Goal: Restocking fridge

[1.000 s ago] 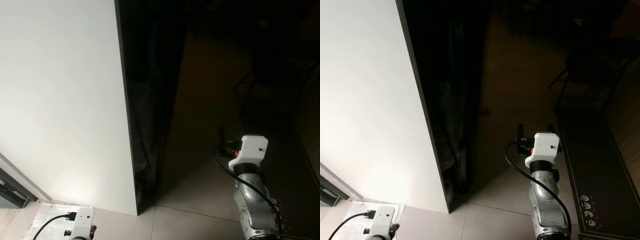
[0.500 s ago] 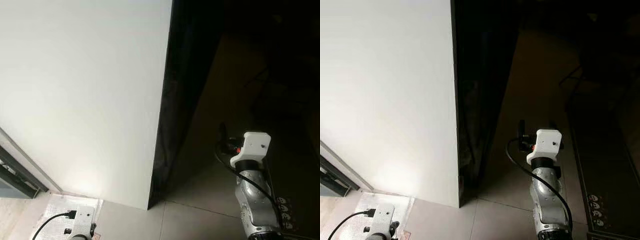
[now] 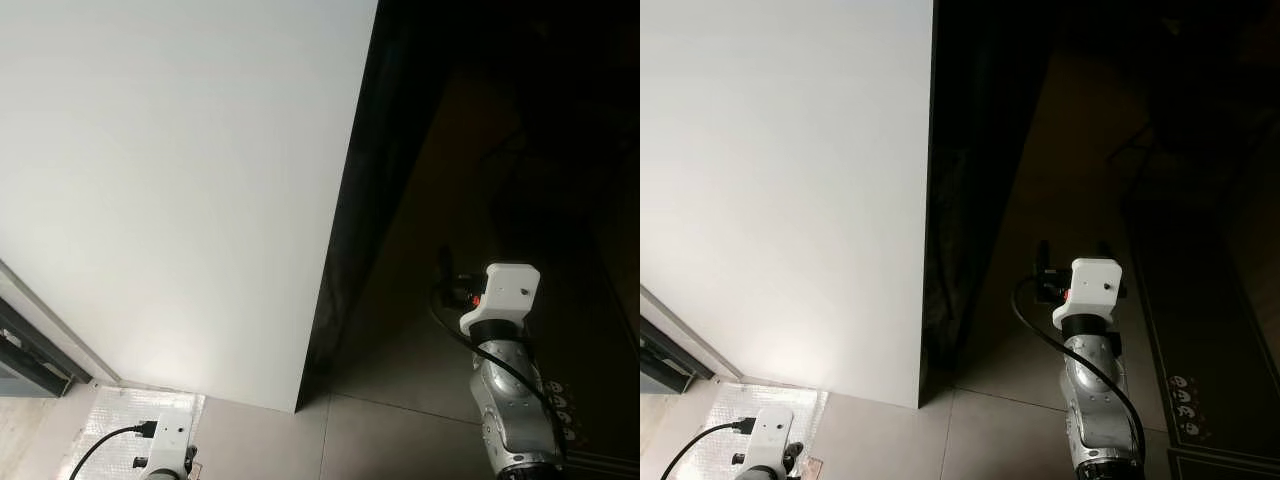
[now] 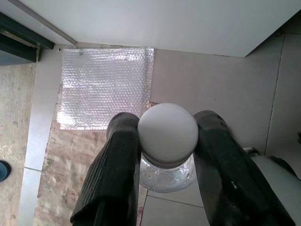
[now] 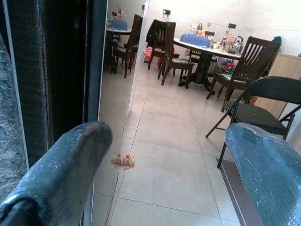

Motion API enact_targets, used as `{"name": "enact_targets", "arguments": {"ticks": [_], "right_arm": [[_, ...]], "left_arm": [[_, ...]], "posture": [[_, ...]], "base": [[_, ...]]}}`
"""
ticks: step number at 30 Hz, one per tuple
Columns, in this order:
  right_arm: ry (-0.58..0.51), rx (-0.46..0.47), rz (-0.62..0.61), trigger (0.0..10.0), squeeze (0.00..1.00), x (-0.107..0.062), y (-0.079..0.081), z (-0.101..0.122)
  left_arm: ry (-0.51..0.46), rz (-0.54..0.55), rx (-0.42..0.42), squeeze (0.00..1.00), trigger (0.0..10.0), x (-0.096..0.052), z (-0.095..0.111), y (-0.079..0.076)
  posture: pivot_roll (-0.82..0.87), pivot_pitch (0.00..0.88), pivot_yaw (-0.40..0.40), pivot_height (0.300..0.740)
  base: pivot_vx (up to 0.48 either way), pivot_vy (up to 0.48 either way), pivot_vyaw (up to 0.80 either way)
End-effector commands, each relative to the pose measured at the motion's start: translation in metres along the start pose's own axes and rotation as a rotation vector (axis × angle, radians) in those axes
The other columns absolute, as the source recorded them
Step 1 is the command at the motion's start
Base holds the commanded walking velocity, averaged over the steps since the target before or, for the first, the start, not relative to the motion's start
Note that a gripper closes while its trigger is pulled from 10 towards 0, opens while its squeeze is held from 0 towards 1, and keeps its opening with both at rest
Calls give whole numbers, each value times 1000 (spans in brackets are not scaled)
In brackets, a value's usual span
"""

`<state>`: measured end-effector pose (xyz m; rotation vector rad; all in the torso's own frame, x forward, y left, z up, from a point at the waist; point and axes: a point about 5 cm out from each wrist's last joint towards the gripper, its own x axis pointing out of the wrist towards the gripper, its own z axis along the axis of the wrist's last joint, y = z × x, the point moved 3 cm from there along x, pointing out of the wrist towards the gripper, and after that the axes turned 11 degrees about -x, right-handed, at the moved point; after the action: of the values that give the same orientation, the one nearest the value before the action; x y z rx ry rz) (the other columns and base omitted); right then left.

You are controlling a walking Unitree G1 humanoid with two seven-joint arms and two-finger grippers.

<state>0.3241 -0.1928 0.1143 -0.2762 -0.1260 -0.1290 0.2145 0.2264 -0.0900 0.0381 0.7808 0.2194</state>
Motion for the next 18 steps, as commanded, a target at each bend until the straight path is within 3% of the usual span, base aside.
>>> {"name": "enact_targets", "arguments": {"ticks": [1,16,18], "right_arm": [[2,6,-16,10000,0,-1,-5,1],[4,7,-16,10000,0,-1,-4,1],[7,9,-15,10000,0,-2,-2,0]], "left_arm": [[7,10,5,0,10000,-1,-3,1],[-6,7,7,0,10000,0,0,-2],[-34,-22,3,0,10000,-1,4,-7]], "posture": [[-89,132,-61,740],[-90,137,-59,740],[-90,143,-58,740]], "base": [[0,319,0],[0,305,0],[0,0,0]]}}
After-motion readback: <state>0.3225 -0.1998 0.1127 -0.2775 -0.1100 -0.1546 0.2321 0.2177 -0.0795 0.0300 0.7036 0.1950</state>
